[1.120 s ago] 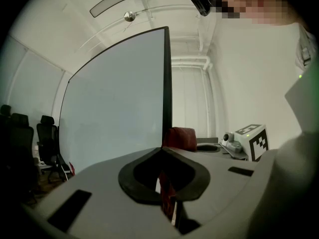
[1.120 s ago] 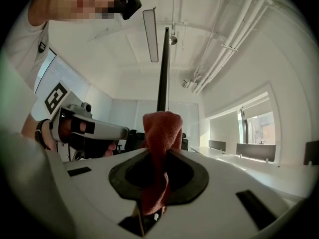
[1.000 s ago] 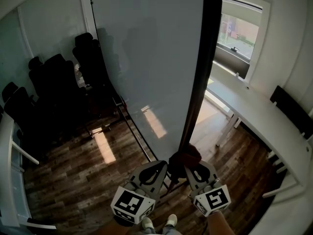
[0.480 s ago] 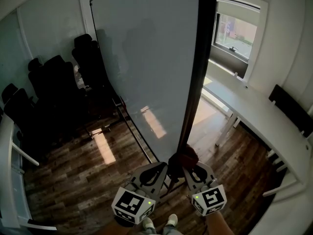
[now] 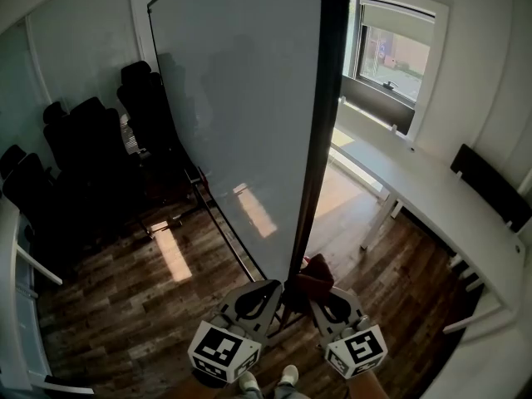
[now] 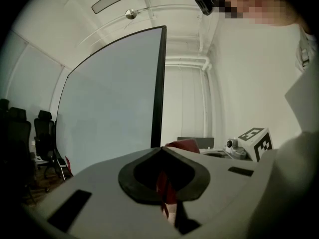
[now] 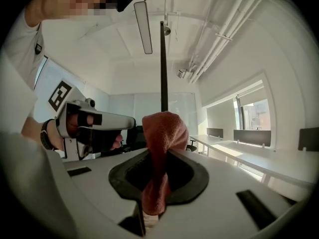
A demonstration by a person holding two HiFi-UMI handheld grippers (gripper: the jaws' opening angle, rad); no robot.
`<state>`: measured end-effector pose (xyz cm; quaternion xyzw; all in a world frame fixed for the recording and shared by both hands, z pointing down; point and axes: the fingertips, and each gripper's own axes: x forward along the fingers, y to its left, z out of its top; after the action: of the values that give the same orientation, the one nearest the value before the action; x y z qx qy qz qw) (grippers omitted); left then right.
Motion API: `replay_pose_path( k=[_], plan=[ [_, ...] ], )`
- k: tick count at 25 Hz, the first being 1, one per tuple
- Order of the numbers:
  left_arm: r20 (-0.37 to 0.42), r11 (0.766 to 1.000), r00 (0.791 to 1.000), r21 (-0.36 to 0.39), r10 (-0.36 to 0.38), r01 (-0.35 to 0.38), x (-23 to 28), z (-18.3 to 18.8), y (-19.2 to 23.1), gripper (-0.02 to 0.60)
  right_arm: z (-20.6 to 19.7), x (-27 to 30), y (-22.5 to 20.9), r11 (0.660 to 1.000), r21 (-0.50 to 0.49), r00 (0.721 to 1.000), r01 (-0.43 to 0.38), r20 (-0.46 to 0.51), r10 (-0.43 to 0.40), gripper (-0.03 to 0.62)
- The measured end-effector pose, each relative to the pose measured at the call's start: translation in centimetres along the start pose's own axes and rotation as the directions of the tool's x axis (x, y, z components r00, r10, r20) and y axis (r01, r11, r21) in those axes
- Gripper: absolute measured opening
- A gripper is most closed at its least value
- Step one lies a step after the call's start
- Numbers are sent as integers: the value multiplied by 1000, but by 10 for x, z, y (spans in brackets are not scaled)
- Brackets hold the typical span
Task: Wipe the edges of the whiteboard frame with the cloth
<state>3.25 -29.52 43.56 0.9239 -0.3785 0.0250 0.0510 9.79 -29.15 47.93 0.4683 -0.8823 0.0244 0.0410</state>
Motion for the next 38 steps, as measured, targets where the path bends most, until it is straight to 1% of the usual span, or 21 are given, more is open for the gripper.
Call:
replay_pose_path(
  k=[3,6,10,13,16,19,24,27,29,32,36,38],
  plan=[
    [8,1000,1000,-12,9,-9,3,1,-6,9,8,-10,-1,999,46,1000,-17,18,17,52],
    [4,999,999,-24,35,-34,3,-1,-12,9,15,-19,-1,996,77,999,-45,26,43,52],
    [15,998,998,15,55,-55,-8,-3,-14,9,21,-22,5,992,101,996,-77,42,73,52],
    [5,998,998,3,62,-62,-28,-7,-16,9,23,-26,22,990,114,996,-81,51,75,52],
    [7,999,999,7,45,-45,-48,-7,-24,9,29,-36,41,992,107,997,-65,54,59,52],
    [7,1000,1000,-5,26,-26,-70,-7,-30,9,32,-42,62,993,115,998,-33,55,27,52],
    [26,1000,1000,12,-15,15,-117,-10,-30,9,23,-55,110,991,131,999,28,33,-33,52],
    [41,999,998,15,-44,44,-135,-14,-36,9,23,-68,129,987,149,997,60,32,-65,52],
    [42,998,997,7,-60,60,-141,-14,-41,9,28,-74,136,985,153,996,75,33,-81,52],
    [54,997,996,-1,-77,77,-144,-10,-49,9,32,-82,137,987,133,995,94,31,-99,52],
    [60,997,995,8,-75,74,-146,-8,-56,9,28,-89,136,985,142,994,96,34,-102,51],
    [54,997,996,14,-75,75,-146,-4,-56,9,33,-89,135,984,152,994,95,38,-102,51]
  ],
)
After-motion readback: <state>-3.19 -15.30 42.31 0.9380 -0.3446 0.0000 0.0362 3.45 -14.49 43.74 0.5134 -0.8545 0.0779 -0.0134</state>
